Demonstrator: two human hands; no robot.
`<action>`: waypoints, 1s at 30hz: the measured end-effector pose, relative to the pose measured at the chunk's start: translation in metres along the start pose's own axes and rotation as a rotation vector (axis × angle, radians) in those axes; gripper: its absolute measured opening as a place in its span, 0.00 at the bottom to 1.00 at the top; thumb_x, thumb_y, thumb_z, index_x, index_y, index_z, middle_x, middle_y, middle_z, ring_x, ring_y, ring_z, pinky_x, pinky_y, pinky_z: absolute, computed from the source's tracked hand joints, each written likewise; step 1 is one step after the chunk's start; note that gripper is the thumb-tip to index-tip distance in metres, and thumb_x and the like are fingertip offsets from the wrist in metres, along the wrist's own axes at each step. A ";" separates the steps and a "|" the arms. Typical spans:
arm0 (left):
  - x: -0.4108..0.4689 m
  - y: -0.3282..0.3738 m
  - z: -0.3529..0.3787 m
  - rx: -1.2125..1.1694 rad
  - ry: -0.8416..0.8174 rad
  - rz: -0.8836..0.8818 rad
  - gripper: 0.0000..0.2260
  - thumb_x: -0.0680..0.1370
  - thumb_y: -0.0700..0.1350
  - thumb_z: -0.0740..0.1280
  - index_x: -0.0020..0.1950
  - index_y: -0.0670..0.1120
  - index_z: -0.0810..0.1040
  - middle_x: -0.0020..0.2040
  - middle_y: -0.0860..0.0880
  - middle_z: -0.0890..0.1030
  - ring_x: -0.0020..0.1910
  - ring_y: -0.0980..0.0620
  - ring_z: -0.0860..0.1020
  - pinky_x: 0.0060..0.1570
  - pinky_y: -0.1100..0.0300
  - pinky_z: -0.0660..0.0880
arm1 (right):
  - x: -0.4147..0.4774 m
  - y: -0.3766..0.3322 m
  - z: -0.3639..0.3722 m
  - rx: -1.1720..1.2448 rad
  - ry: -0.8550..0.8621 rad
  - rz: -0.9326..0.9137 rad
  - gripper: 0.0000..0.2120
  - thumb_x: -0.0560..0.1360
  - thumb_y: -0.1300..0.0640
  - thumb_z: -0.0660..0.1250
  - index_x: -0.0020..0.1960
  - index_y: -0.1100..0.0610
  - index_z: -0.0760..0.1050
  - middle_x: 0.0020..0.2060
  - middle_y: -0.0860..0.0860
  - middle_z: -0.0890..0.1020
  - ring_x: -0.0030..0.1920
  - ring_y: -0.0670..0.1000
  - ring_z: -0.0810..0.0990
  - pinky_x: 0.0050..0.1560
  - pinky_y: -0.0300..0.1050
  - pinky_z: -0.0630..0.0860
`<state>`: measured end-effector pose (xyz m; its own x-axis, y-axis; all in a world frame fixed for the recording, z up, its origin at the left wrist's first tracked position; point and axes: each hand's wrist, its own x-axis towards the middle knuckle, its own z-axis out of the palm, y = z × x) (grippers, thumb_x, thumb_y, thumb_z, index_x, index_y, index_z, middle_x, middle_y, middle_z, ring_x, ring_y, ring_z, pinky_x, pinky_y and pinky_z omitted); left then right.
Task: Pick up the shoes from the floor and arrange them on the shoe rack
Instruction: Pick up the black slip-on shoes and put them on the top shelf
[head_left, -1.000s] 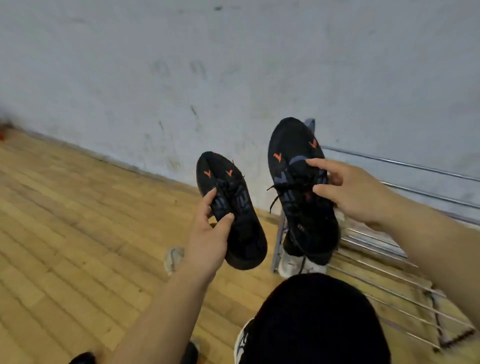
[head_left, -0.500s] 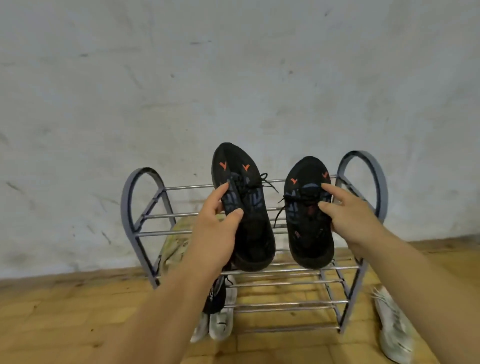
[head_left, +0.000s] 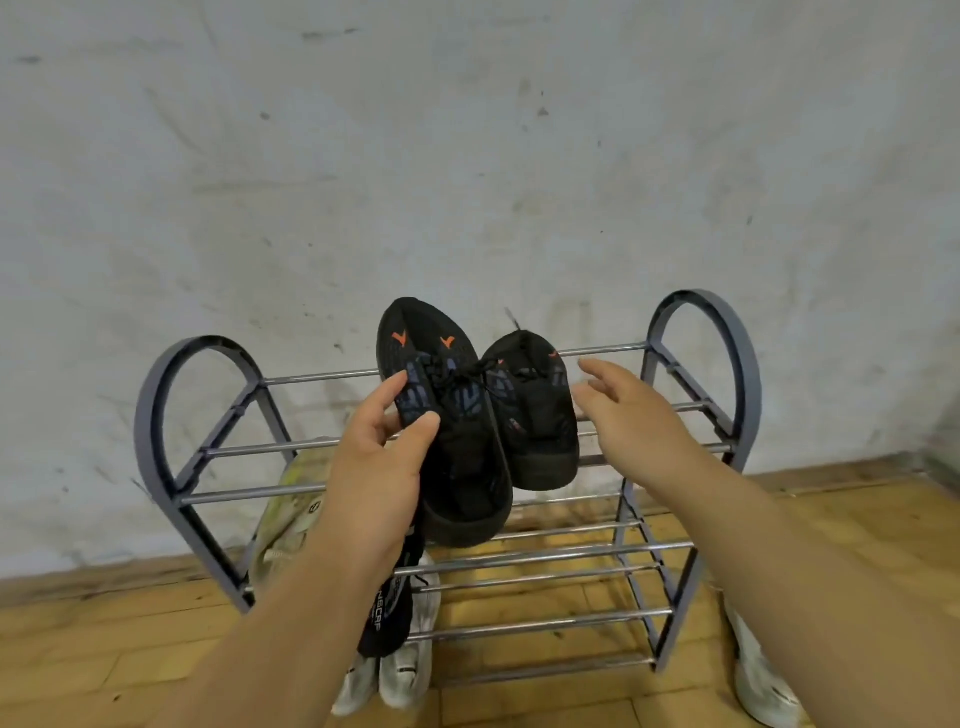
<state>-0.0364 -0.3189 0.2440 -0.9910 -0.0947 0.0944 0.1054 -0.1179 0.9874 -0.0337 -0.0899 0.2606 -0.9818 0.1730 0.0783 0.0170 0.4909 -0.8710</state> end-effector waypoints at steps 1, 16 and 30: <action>0.000 0.000 0.001 -0.012 0.010 0.007 0.21 0.83 0.39 0.67 0.72 0.59 0.74 0.51 0.54 0.87 0.53 0.53 0.86 0.48 0.59 0.82 | -0.005 -0.002 -0.004 -0.002 0.027 -0.004 0.22 0.84 0.43 0.58 0.78 0.42 0.65 0.75 0.47 0.72 0.70 0.50 0.72 0.68 0.51 0.69; -0.026 0.018 0.061 -0.097 -0.045 0.122 0.17 0.83 0.47 0.66 0.70 0.62 0.74 0.60 0.54 0.84 0.56 0.58 0.84 0.55 0.55 0.83 | -0.062 -0.027 -0.020 0.310 -0.257 -0.149 0.22 0.85 0.54 0.60 0.75 0.34 0.67 0.56 0.47 0.86 0.58 0.48 0.85 0.58 0.48 0.82; -0.026 -0.013 0.057 0.865 -0.256 0.213 0.24 0.82 0.60 0.61 0.79 0.59 0.66 0.73 0.53 0.67 0.67 0.51 0.72 0.68 0.53 0.72 | -0.039 0.025 -0.041 -0.100 0.160 0.098 0.14 0.86 0.48 0.55 0.66 0.49 0.75 0.56 0.52 0.81 0.51 0.51 0.78 0.53 0.51 0.76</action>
<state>-0.0165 -0.2585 0.2357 -0.9566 0.2037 0.2081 0.2912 0.6652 0.6875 0.0131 -0.0491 0.2555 -0.9320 0.3539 0.0786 0.1375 0.5456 -0.8267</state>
